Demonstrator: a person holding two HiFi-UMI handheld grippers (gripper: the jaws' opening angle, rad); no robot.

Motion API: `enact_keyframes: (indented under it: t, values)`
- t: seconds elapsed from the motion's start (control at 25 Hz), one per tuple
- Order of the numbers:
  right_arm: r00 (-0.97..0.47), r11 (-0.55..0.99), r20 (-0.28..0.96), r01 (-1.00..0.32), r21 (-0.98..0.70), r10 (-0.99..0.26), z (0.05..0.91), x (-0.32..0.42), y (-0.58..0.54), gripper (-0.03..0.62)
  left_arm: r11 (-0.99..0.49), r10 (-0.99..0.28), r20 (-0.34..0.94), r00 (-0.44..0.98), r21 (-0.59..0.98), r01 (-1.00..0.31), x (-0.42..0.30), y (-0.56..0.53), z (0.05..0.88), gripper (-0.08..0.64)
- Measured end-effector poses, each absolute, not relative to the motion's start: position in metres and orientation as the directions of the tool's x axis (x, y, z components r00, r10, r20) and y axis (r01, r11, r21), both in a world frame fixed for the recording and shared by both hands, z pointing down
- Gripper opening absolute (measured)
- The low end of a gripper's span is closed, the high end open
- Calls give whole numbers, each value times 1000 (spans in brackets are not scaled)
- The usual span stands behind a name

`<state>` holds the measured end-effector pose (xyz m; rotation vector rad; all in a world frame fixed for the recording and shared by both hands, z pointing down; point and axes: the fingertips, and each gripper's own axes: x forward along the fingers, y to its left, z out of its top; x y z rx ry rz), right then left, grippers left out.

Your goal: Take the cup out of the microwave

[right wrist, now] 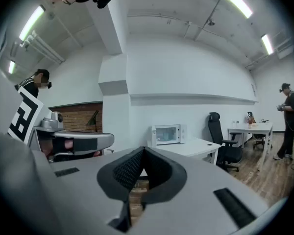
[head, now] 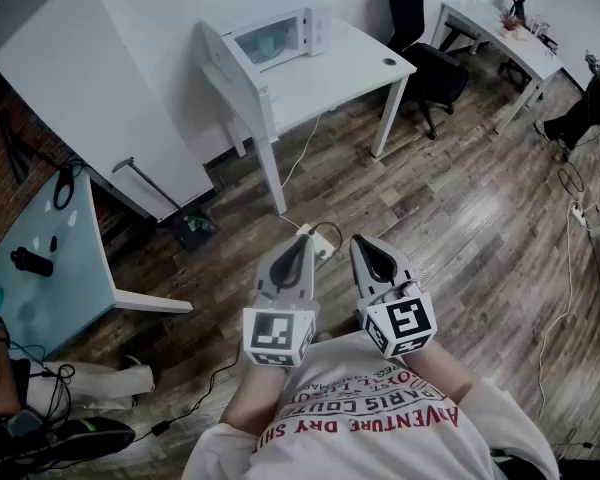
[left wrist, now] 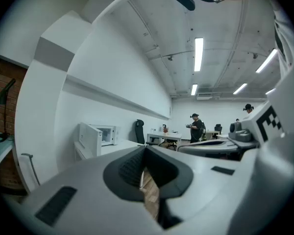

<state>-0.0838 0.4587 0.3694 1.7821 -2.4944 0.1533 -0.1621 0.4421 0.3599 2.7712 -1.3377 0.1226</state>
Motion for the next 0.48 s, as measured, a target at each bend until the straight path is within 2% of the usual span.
enact_keyframes:
  t: [0.48]
  values:
    - [-298,294,119,-955,-44,-947,372,-77,445,11,-634,-766,112,633,34,-773,-156,428,364,8]
